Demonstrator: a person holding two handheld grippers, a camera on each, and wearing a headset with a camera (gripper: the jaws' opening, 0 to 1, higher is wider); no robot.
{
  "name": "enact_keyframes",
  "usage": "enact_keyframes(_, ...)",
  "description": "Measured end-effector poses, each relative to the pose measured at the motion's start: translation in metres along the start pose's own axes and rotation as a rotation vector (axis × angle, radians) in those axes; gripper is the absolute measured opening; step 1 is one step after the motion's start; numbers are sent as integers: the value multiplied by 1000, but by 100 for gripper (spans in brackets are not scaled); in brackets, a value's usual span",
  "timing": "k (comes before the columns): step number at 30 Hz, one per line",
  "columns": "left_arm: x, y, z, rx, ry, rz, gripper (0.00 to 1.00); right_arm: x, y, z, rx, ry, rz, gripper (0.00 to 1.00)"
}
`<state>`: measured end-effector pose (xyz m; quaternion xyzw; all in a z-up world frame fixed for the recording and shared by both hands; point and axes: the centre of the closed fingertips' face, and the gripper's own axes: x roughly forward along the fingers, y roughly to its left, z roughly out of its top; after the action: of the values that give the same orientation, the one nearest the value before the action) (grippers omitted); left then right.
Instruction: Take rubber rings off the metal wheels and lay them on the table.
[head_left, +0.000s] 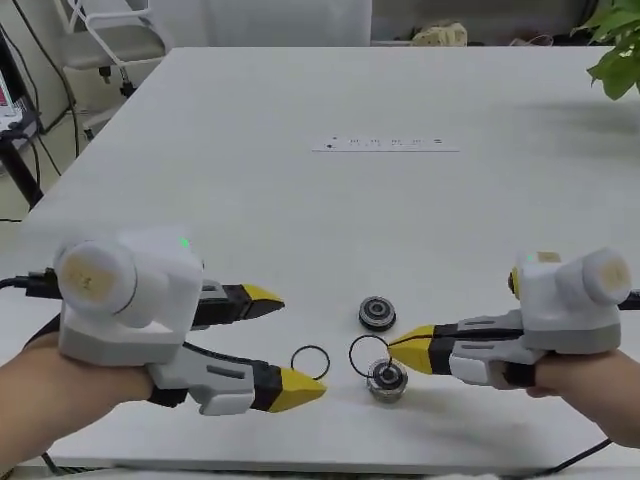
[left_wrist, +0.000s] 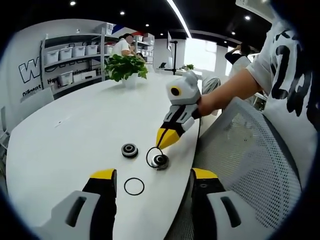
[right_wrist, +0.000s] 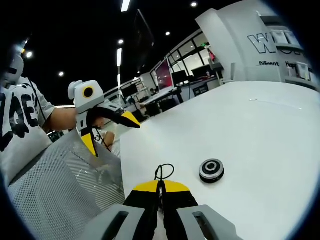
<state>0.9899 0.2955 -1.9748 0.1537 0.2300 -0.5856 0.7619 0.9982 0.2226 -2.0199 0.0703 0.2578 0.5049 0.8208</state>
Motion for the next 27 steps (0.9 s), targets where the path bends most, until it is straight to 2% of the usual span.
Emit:
enact_keyframes(13, -21, 8, -3, -16, -12, 46, 63, 9, 2, 12, -25, 11, 32, 0)
enact_keyframes(27, -36, 18, -5, -38, -26, 88, 69, 30, 2, 22, -59, 44, 62, 0)
